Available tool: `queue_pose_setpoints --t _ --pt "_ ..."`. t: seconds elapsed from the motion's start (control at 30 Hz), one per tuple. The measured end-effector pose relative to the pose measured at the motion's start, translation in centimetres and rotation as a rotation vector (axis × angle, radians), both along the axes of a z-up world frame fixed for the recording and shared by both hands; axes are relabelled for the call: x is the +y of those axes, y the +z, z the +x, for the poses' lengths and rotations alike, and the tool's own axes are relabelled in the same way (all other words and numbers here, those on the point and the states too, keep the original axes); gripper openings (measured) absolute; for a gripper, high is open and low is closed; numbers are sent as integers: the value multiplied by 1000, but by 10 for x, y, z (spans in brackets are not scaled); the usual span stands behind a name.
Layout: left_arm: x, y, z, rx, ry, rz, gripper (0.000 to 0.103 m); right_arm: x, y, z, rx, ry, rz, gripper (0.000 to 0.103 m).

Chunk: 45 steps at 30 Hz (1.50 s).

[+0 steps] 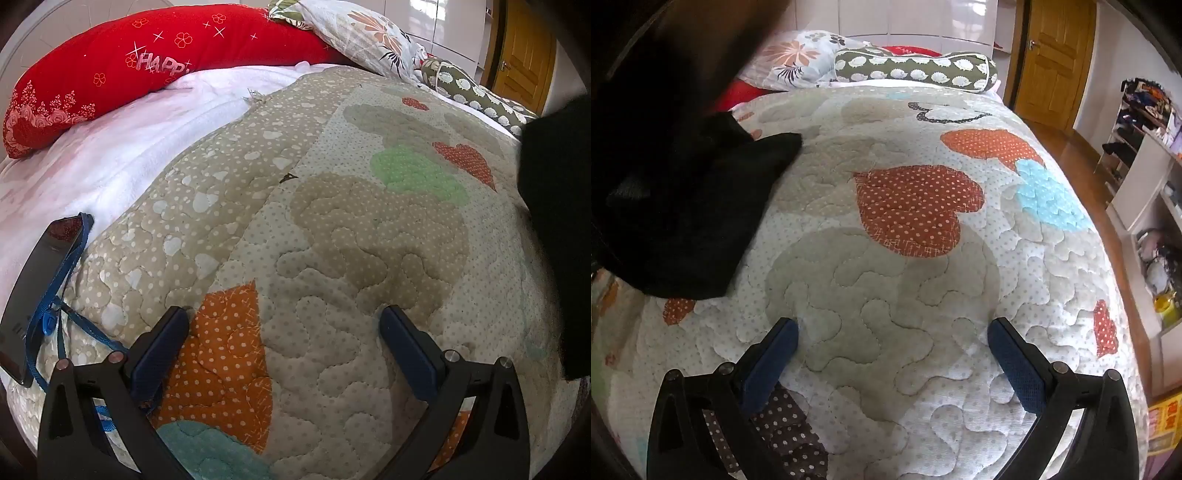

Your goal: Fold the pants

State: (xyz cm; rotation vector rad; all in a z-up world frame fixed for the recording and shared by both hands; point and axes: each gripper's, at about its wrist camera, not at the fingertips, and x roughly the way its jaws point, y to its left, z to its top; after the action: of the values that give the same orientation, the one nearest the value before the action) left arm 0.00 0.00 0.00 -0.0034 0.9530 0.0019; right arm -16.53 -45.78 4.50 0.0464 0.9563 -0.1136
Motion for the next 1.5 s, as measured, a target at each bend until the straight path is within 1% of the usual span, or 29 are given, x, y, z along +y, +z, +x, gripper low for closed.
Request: queue_pose_setpoints --t 0.2,0.93,1.03,1.07,1.13,1.23,1.33,1.43,1.5 --pt "0 0 0 0 0 0 103 3 -1 0 -4 -2 -19 102" --pt "1 -1 0 -3 0 4 103 3 0 0 -7 -8 -21 102" --pt "-1 2 1 25 -8 15 103 3 0 0 -7 -8 -20 102" --pt "-2 3 2 60 -18 19 103 2 0 1 -7 -8 -21 102" --pt "-2 8 1 93 -9 8 103 3 0 1 -7 -8 -21 102" --pt "-2 21 -17 37 21 -7 103 2 0 1 -8 -8 -21 102" --pt "-7 37 -38 -53 27 -6 103 6 2 0 -5 -8 -34 102" --pt "-13 55 -57 -131 7 -23 103 7 5 1 5 -21 -24 103" --pt "-21 66 -66 -175 -16 -9 103 9 14 -3 -10 -42 -17 103"
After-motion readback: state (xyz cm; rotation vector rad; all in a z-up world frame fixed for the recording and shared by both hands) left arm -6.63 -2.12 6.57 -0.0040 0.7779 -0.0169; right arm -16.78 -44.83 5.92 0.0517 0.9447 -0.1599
